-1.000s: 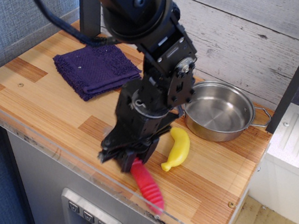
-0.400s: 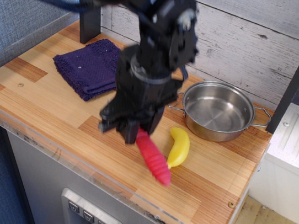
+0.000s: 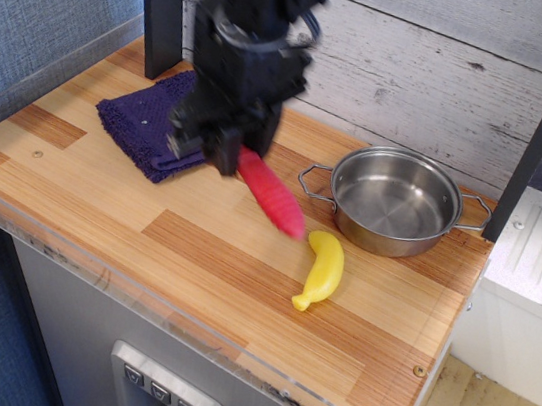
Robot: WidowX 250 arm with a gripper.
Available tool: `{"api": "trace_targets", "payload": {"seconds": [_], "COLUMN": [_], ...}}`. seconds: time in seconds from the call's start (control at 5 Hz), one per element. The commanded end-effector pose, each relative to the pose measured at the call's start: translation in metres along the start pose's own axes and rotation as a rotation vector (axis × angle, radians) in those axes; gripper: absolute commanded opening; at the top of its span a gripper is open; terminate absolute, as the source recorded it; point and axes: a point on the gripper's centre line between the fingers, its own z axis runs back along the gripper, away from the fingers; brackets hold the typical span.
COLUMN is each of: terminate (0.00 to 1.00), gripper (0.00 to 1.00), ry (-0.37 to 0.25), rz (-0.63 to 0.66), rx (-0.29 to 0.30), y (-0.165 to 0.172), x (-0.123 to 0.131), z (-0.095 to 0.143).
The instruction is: Put the red handled spoon on the purple rag.
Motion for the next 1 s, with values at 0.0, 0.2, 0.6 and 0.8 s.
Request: {"api": "trace_targets", "payload": {"seconds": [0.0,0.2,0.6,0.8], "terminate": [0.00,0.00,0.00,0.00], "gripper": [0.00,0.00,0.00,0.00], "ry": [-0.015,-0.009,-0.001,0.011], "rz": [0.078,0.120,0.189,0.204], "rx": [-0.023,-0.011,0.024,0.049], "y": [-0.013,-0.014,-0.016,-0.018], "x": [0.057,0.079,0.117,0.121], "z": [-0.002,-0.011,-0.035,-0.051]}}
